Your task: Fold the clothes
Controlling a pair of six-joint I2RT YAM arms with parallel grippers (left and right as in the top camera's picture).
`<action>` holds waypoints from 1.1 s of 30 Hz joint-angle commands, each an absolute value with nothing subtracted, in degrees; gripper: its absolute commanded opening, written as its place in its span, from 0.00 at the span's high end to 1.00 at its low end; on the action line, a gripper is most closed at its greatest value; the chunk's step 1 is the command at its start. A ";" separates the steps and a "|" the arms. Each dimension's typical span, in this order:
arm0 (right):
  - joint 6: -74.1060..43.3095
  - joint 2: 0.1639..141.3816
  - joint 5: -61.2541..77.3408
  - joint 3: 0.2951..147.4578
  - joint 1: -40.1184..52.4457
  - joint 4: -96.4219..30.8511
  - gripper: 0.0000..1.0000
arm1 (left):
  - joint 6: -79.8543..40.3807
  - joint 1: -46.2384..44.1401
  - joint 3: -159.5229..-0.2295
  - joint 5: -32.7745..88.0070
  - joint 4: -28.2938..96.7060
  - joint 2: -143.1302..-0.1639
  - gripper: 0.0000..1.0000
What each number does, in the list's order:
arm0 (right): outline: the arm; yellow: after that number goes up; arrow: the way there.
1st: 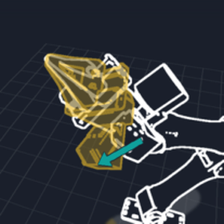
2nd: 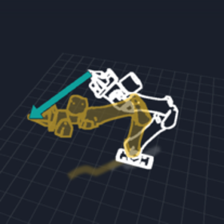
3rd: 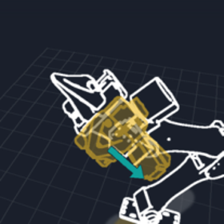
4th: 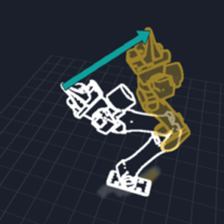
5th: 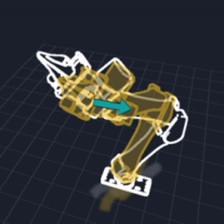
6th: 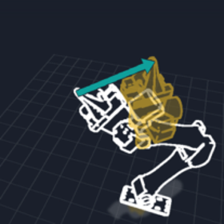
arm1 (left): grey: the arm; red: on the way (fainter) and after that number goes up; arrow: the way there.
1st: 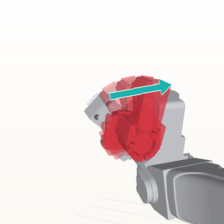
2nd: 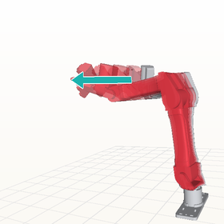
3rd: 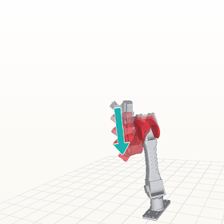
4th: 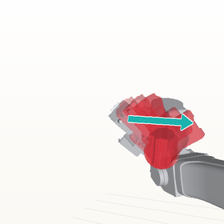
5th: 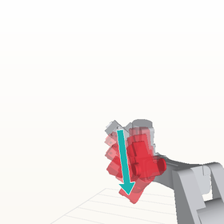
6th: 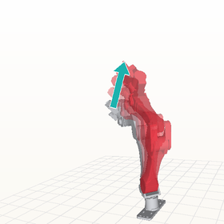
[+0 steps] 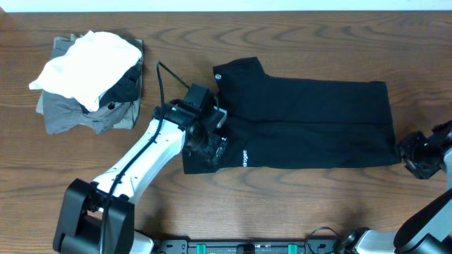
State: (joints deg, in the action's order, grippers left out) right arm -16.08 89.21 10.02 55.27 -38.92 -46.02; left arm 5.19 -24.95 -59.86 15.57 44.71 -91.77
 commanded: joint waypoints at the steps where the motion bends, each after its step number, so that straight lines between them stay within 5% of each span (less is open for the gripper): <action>1: -16.25 89.76 15.27 50.61 -38.06 -39.35 0.44 | 5.48 -24.93 -58.67 19.46 43.44 -93.95 0.29; 8: -17.12 89.76 18.46 43.81 -38.06 -28.40 0.53 | 5.50 -24.93 -58.67 24.08 41.06 -96.90 0.66; 11: -17.04 89.76 18.44 43.07 -38.09 -29.02 0.65 | 5.50 -24.93 -58.65 24.08 41.80 -97.30 0.94; 17: -16.67 89.17 18.17 44.23 -39.68 -29.87 0.99 | 6.20 -24.69 -58.67 23.75 45.10 -97.30 0.94; 26: -18.06 86.30 5.54 54.59 -43.55 -47.59 0.99 | 6.33 -20.93 -58.67 14.37 52.38 -97.30 0.94; 31: -18.20 86.28 4.21 55.29 -43.44 -49.98 0.73 | 6.07 -17.19 -58.78 14.44 52.42 -97.30 0.94; 33: -18.20 86.28 3.84 55.29 -43.51 -50.04 0.71 | 5.37 -16.19 -58.78 14.52 52.47 -97.30 0.94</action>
